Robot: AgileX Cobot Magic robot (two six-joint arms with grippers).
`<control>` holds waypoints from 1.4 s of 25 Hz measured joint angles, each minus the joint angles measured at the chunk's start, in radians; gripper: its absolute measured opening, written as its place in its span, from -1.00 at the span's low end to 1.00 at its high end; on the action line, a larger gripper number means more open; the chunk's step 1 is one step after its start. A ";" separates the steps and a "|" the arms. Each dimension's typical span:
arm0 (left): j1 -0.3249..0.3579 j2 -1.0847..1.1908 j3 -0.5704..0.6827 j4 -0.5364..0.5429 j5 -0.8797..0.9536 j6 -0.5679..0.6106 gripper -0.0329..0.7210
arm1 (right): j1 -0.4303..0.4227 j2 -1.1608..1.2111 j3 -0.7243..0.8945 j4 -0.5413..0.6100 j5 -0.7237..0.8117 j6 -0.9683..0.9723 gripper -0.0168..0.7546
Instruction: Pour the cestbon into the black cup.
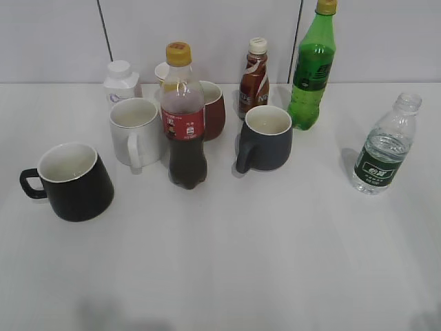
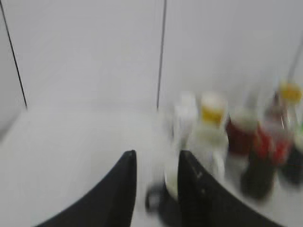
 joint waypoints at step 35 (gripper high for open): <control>0.000 1.493 0.394 0.205 -1.571 0.000 0.13 | 0.000 0.000 0.000 0.000 0.000 0.000 0.47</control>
